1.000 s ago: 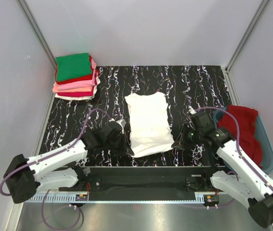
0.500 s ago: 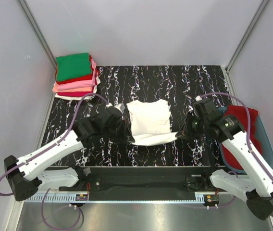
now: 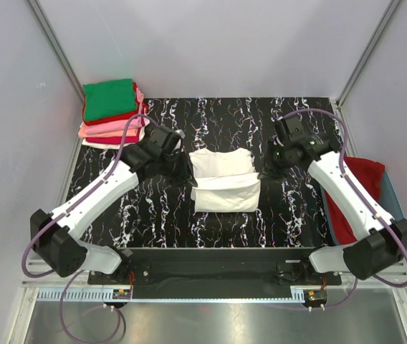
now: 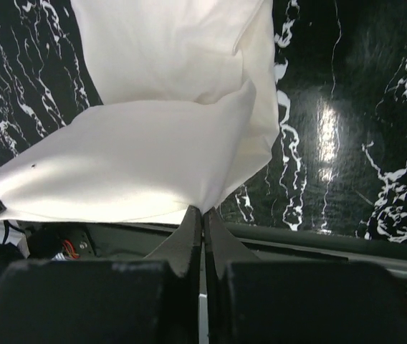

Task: Fold and stack the t-shirts
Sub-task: Fold the tshirt

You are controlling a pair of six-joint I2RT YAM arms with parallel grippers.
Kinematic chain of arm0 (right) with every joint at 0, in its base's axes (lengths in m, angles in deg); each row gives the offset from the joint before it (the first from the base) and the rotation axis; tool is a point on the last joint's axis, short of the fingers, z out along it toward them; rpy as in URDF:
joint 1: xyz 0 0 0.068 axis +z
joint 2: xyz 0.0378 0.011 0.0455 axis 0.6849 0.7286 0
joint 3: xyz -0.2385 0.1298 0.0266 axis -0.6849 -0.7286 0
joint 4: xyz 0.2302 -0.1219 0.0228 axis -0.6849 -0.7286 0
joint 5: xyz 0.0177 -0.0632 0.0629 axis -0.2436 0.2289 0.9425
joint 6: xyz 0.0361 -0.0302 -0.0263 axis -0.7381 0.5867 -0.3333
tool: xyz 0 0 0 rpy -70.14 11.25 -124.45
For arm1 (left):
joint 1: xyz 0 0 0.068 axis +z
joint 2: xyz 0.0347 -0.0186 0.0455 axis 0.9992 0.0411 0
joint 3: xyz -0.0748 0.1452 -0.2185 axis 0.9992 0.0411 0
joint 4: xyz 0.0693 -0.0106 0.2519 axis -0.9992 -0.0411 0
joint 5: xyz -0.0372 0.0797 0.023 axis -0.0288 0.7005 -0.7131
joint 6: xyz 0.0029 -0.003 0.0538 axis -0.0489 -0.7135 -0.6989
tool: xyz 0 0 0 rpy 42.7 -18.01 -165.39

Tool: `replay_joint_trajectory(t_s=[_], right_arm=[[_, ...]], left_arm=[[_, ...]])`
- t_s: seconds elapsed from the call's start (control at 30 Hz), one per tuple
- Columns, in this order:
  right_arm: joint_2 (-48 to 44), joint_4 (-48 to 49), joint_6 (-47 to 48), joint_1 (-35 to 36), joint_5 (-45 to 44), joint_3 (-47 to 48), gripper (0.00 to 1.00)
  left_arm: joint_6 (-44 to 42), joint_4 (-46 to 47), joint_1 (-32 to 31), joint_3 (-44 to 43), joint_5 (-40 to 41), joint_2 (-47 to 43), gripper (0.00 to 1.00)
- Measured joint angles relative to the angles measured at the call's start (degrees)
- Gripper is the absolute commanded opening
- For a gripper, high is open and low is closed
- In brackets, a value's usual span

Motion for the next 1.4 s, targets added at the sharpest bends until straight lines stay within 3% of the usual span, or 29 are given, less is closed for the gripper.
replay_joint_trajectory(t_s=[0.37,0.6,0.73,0.8,0.83,0.87,0.9,0.93,1.0,1.03,1.13,1.27,1.4], right_arm=[[11.06,1.53,4.59,-3.34,1.73,7.58,0.0],[22.45,1.03,7.02,-5.25,2.95,20.39,0.0],[34.07,1.33,8.13,-6.58,3.48,31.76,0.0],[41.11,1.25,8.17,-7.28,3.8,39.12,0.02],[45.9,0.94,8.17,-7.72,4.31,44.24,0.16],[50.88,0.92,7.98,-8.17,5.22,49.92,0.42],[56.68,0.5,7.65,-8.63,6.05,56.65,0.65],[62.42,0.85,7.54,-9.14,7.02,63.58,0.72],[73.48,0.66,7.76,-10.25,9.07,77.31,0.84],[76.85,0.7,7.54,-10.78,9.55,80.52,0.86],[76.83,1.44,7.3,-12.02,10.93,73.9,0.91],[66.27,8.52,7.56,-13.35,11.21,49.55,0.92],[58.14,11.3,8.13,-13.44,11.15,40.09,0.92]], left_arm=[[-4.07,1.6,6.58,-2.75,-8.22,8.68,0.03],[-6.49,1.79,12.46,-9.16,-13.4,16.74,0.04],[-8.76,1.01,16.81,-18.82,-15.3,27.15,0.1],[-9.64,-0.09,19.19,-26.25,-15.85,35.01,0.22],[-10.1,-0.33,20.11,-29.68,-15.76,38.56,0.25],[-10.43,-1.27,21.31,-34.69,-15.89,43.8,0.29],[-10.54,-1.95,22.62,-41.05,-16.39,49.88,0.43],[-10.93,-1.92,23.41,-45.29,-16.65,54.21,0.51],[-10.82,-2.86,24.94,-54.88,-17.51,64.46,0.75],[-10.75,-3.37,25.64,-57.64,-17.84,68.04,0.96],[-8.9,-4.17,26.91,-58.9,-22.36,69.0,0.99],[-9.57,-1.99,26.16,-49.77,-19.78,60.5,0.99],[-10.45,-0.17,25.4,-40.5,-17.38,52.19,0.99]])
